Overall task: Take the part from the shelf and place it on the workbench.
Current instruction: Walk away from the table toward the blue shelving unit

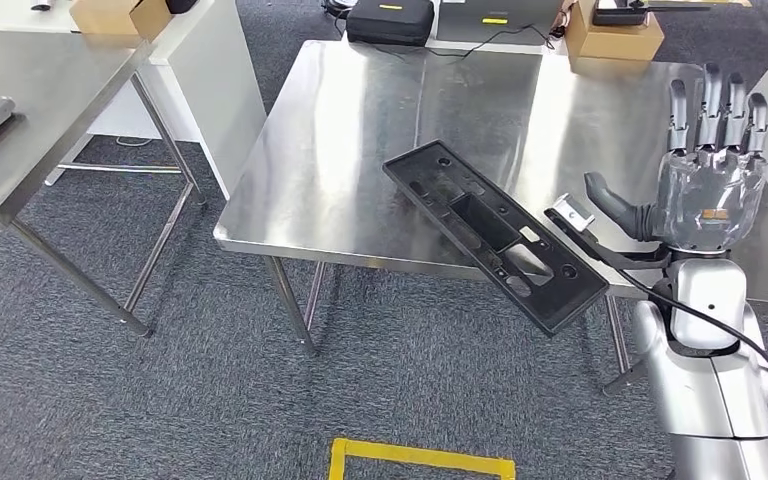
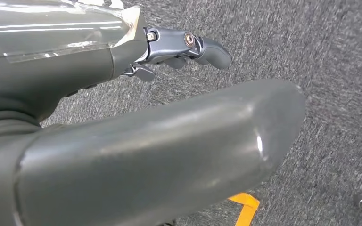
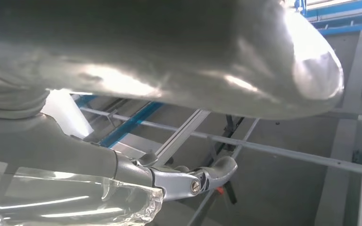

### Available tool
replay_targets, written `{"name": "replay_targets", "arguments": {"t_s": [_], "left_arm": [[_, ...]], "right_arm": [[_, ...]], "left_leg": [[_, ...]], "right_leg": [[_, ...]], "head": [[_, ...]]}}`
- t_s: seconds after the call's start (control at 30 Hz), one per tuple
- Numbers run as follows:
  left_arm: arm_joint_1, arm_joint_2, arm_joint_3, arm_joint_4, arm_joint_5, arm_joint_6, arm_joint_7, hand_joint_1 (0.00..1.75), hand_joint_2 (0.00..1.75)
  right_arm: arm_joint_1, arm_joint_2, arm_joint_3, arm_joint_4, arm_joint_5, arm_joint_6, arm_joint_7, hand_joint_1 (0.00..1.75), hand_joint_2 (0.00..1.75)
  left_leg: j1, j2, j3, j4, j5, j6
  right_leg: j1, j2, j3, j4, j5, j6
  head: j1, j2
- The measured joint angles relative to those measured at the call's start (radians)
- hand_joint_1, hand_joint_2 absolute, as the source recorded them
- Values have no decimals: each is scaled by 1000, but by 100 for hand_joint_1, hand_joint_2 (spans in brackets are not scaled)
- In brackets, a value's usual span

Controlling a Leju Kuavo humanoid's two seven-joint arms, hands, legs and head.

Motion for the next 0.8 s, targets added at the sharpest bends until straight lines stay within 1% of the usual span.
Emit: {"name": "replay_targets", "arguments": {"t_s": [0.03, 0.07, 0.1, 0.13, 0.17, 0.2, 0.23, 0.27, 0.3, 0.33, 0.37, 0.4, 0.43, 0.47, 0.5, 0.53, 0.57, 0.6, 0.63, 0.67, 0.7, 0.73, 0.77, 0.8], "left_arm": [[0, -1, 0, -1, 5, 1, 1, 0, 0], [1, -2, 0, -1, 10, 2, 2, 0, 0], [2, -4, 0, -1, 15, 2, 4, 0, 0], [3, -7, 1, -3, 22, 2, 6, 0, 0], [4, -9, 1, -5, 29, 2, 8, 0, 0], [6, -11, 1, -10, 36, 1, 10, 0, 0], [8, -13, 1, -15, 42, -1, 12, 0, 0], [10, -15, 2, -22, 48, -6, 14, 0, 0], [13, -19, 3, -30, 52, -11, 17, 0, 0], [16, -24, 5, -38, 56, -17, 21, 0, 0], [21, -28, 8, -47, 60, -22, 23, 0, 0], [25, -33, 12, -56, 63, -27, 26, 0, 0], [29, -39, 17, -65, 65, -31, 27, 0, 0], [31, -43, 21, -74, 67, -34, 28, 0, 0], [33, -49, 25, -81, 67, -35, 29, 0, 0], [34, -53, 29, -87, 68, -37, 29, 0, 0], [35, -57, 33, -93, 67, -40, 29, 0, 0], [36, -61, 36, -98, 67, -43, 30, 0, 0], [37, -65, 40, -103, 64, -47, 30, 0, 0], [39, -68, 44, -107, 61, -50, 31, 0, 0], [40, -72, 49, -110, 57, -52, 31, 0, 0], [41, -76, 54, -113, 52, -54, 31, 0, 0], [43, -81, 58, -117, 48, -54, 31, 0, 0], [44, -85, 64, -121, 42, -56, 32, 0, 0]], "right_arm": [[12, 1, 0, -10, 0, -2, -2, 0, 0], [27, 2, 1, -19, 0, -5, -4, 0, 0], [42, 2, 1, -28, 0, -9, -8, 0, 0], [59, 2, 2, -36, -1, -14, -12, 0, 0], [74, 2, 4, -44, -2, -19, -16, 0, 0], [89, 2, 4, -53, -3, -26, -20, 0, 0], [104, 2, 5, -62, -5, -35, -22, 0, 0], [119, 2, 5, -71, -6, -46, -24, 0, 0], [137, 2, 6, -81, -9, -60, -26, 0, 0], [160, 2, 6, -91, -14, -75, -29, 0, 0], [185, 2, 7, -101, -20, -90, -30, 0, 0], [212, 2, 8, -110, -26, -104, -31, 0, 0], [237, 2, 9, -118, -32, -117, -32, 0, 0], [258, 2, 10, -124, -36, -126, -32, 0, 0], [277, 2, 11, -129, -40, -132, -32, 0, 0], [294, 2, 12, -132, -44, -135, -32, 0, 0], [315, 4, 13, -134, -48, -136, -32, 0, 0], [340, 6, 13, -135, -50, -137, -30, 0, 0], [371, 12, 14, -135, -49, -141, -26, 0, 0], [404, 20, 16, -135, -45, -147, -20, 0, 0], [439, 31, 18, -135, -40, -155, -10, 0, 0], [471, 44, 20, -135, -37, -164, 2, 0, 0], [504, 59, 24, -133, -41, -170, 15, 0, 0], [536, 76, 28, -127, -55, -173, 30, 0, 0]], "left_leg": [[3, -1, -26, 67, -41, -6], [7, -2, -51, 135, -76, -12], [10, -2, -66, 178, -92, -15], [13, -3, -61, 185, -90, -17], [15, -3, -35, 149, -69, -17], [17, -3, 8, 81, -39, -16], [18, -6, 54, 5, -16, -13], [16, -9, 87, -53, 0, -9], [13, -12, 106, -89, 8, -4], [10, -14, 109, -99, 8, 2], [7, -13, 106, -99, 12, 9], [8, -12, 103, -101, 18, 17], [9, -10, 100, -104, 24, 26], [9, -8, 95, -108, 31, 36], [10, -5, 88, -111, 39, 45], [7, -3, 80, -111, 44, 50], [4, -2, 72, -110, 50, 54], [2, -2, 64, -110, 55, 56], [-1, -2, 56, -110, 61, 57], [-4, -3, 50, -110, 66, 57], [-7, -4, 46, -110, 71, 55], [-9, -5, 42, -109, 75, 54], [-11, -5, 40, -109, 79, 50], [-12, -5, 39, -108, 82, 45]], "right_leg": [[0, 0, -5, 0, 3, -2], [0, 0, -10, 1, 7, -3], [0, 0, -15, 1, 11, -2], [-1, 1, -20, 2, 14, 0], [-1, 1, -22, 2, 17, 2], [-2, 2, -24, 2, 19, 5], [-1, 2, -25, 2, 21, 9], [1, 3, -26, 3, 24, 13], [3, 2, -28, 3, 26, 18], [4, 2, -29, 2, 30, 23], [4, 2, -30, 0, 33, 29], [2, 2, -32, 1, 34, 34], [2, 2, -39, 9, 26, 36], [2, 2, -53, 36, 5, 35], [1, 2, -75, 86, -28, 31], [2, 2, -102, 153, -67, 25], [2, 3, -127, 225, -103, 22], [2, 3, -142, 279, -126, 23], [2, 3, -137, 297, -134, 26], [2, 3, -110, 270, -127, 31], [3, 2, -63, 205, -110, 34], [5, 1, -6, 119, -95, 33], [9, -1, 39, 52, -79, 30], [13, -2, 66, 6, -69, 26]], "head": [[-2, 0], [-4, 0], [-4, 0], [-4, 0], [-4, 0], [-4, 0], [-5, 0], [-4, 0], [-4, 0], [-3, 0], [-2, 0], [-3, 0], [-2, 0], [0, 0], [2, 0], [4, 0], [6, 0], [6, 0], [7, 0], [7, 0], [8, 0], [8, 0], [7, 0], [6, 0]]}}
